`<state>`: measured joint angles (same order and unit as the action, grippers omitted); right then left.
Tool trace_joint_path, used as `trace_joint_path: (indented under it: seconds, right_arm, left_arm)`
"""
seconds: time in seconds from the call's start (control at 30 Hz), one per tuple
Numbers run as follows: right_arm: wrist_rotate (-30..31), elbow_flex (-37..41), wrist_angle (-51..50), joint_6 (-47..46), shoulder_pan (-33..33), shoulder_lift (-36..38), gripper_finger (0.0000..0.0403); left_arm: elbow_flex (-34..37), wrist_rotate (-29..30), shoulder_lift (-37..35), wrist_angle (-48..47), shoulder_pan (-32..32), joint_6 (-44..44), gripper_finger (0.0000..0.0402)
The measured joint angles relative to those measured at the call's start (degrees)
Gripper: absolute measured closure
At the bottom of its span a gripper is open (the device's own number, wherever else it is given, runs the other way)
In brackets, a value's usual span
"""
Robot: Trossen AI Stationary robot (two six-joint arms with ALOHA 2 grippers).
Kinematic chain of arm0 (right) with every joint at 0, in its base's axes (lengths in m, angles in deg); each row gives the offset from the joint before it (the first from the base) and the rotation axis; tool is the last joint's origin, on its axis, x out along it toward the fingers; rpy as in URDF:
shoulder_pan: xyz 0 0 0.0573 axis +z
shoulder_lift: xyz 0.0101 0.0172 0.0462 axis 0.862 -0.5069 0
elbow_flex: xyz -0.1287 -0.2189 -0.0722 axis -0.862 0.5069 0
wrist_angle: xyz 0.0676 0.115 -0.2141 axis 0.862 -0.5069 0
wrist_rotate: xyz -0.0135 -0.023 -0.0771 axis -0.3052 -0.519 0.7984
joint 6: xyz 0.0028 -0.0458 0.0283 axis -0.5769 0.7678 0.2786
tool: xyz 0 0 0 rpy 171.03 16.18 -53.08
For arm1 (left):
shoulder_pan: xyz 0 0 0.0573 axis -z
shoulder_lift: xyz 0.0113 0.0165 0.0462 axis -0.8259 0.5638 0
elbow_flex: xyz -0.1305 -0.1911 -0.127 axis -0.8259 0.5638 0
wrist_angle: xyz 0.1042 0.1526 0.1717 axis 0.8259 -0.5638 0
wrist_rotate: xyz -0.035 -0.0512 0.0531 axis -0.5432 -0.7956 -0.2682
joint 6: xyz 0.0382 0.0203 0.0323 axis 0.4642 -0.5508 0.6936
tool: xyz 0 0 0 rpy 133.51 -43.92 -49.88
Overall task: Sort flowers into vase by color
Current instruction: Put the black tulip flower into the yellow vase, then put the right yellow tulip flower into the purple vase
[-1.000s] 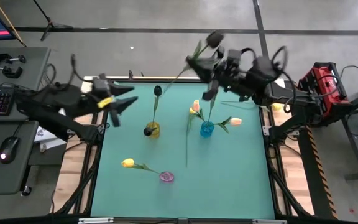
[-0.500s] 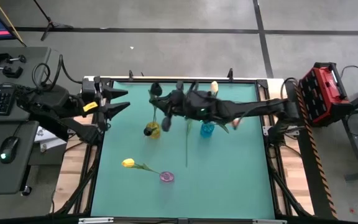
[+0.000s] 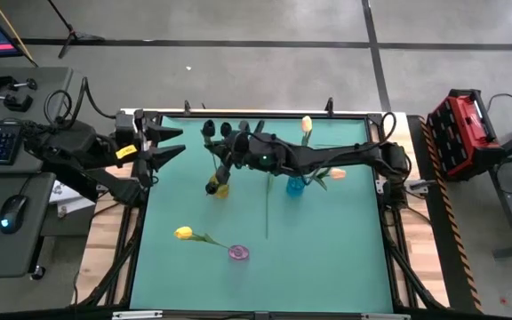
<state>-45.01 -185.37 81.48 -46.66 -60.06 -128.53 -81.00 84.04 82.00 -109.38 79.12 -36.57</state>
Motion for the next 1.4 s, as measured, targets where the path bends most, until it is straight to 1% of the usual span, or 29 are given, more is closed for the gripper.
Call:
trace_joint_path:
  seconds: [0.13, 0.3, 0.47, 0.67, 0.8, 0.87, 0.93, 1.0, 1.07, 1.23, 1.33, 1.4]
  right_arm:
    - [-1.6, 0.0, -0.5, -2.3, -0.4, -1.1, 0.0403]
    - [-1.6, 0.0, -2.4, -2.5, -0.2, -0.9, 0.0403]
    - [-2.1, 0.0, -2.3, -2.7, -0.2, -0.5, 0.0403]
    - [-3.2, 0.0, -3.1, -7.6, -0.6, -1.0, 0.0402]
    - [-5.0, 0.0, -2.3, -8.0, -0.6, -0.9, 0.0385]
    - [-6.5, 0.0, -2.7, -9.2, -0.7, -0.6, 0.0362]
    - [-7.8, 0.0, -3.5, -11.5, -0.9, -0.1, 0.0328]
    - [-9.4, -0.1, -4.6, -13.1, -1.0, 0.3, 0.0284]
    - [-9.5, -0.1, -5.9, -13.8, -1.0, 0.8, 0.0234]
    - [-9.5, -0.1, -10.9, -11.7, -1.1, 3.1, 0.0117]
    - [-9.5, -0.1, -13.3, -10.0, -1.6, 5.3, 0.0069]
    - [-9.5, -0.1, -14.8, -9.6, -2.1, 7.0, 0.0048]
  left_arm:
    - [0.0, 0.0, 0.0, 0.0, 0.0, 0.0, 0.0198]
    - [0.0, -0.1, -0.1, 0.0, 0.0, 0.0, 0.0198]
    - [0.0, -0.1, -0.1, -0.1, 0.0, 0.0, 0.0198]
    - [0.0, -0.1, -0.1, -0.2, 0.0, 0.1, 0.0198]
    - [0.0, -0.1, -0.1, -0.1, 0.0, 0.1, 0.0198]
    - [0.0, -0.1, -0.1, -0.1, 0.0, 0.1, 0.0198]
    - [0.0, -0.1, -0.1, -0.1, 0.0, 0.1, 0.0198]
    - [0.0, -0.1, -0.1, -0.1, 0.0, 0.1, 0.0198]
    - [0.0, -0.1, -0.1, -0.1, 0.0, 0.1, 0.0198]
    - [0.0, -0.1, -0.1, -0.1, 0.0, 0.1, 0.0198]
    - [0.0, 0.0, -0.2, -0.1, 0.0, 0.1, 0.0198]
    - [0.0, 0.0, -0.2, -0.1, 0.0, 0.1, 0.0198]
